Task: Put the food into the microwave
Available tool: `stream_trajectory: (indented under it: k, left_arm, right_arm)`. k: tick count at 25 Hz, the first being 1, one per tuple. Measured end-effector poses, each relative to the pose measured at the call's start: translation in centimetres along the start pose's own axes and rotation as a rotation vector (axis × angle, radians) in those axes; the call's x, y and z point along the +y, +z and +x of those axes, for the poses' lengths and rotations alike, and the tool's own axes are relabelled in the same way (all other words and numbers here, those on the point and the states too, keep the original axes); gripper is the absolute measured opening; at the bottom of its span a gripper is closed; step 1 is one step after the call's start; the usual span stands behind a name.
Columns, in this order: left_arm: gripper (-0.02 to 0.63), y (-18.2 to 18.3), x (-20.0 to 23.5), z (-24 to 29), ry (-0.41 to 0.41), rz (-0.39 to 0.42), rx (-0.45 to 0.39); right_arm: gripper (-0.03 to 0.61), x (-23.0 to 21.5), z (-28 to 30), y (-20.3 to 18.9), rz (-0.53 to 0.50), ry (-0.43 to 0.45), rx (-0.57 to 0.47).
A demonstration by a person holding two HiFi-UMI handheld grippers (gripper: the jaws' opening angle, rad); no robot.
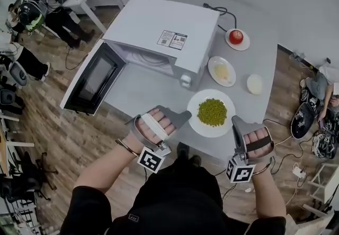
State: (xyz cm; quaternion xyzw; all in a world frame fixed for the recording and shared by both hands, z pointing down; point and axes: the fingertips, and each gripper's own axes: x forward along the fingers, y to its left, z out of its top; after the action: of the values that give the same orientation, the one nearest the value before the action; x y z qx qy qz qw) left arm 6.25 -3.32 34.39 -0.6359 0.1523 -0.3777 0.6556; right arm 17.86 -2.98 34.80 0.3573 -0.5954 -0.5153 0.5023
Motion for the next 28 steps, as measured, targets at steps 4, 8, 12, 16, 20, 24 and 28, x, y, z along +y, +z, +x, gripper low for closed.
stream_trajectory:
  k: [4,8,12,16,20,24,28]
  left_arm:
    - [0.02,-0.2,1.2,-1.4,-0.01,0.002,0.041]
    - [0.02,0.0,2.7,-2.7,0.0,0.003,0.088]
    - [0.02,-0.2,3.9,-4.0,0.013,0.016,0.125]
    - [0.02,-0.9,4.4,-5.2,0.017,0.04,0.155]
    - [0.02,-2.4,5.3,-6.1,0.045,0.042,0.181]
    - [0.02,-5.0,5.1,-7.5,0.051,0.05,0.199]
    - [0.02,-8.4,3.9,-9.5,0.037,0.073,0.197]
  right_arm:
    - [0.023,-2.1,-0.6,0.6,-0.005,-0.034,-0.026]
    - [0.023,-3.6,-1.5,1.1,-0.017,-0.065,-0.051]
    - [0.023,-4.8,-2.0,1.8,-0.032,-0.085,-0.077]
    - [0.023,-6.1,-2.0,2.8,-0.04,-0.106,-0.098]
    - [0.023,-7.2,-1.3,4.0,-0.054,-0.118,-0.114]
    - [0.023,-8.2,-0.1,6.5,-0.062,-0.13,-0.12]
    - [0.023,-9.3,1.7,10.1,-0.07,-0.138,-0.105]
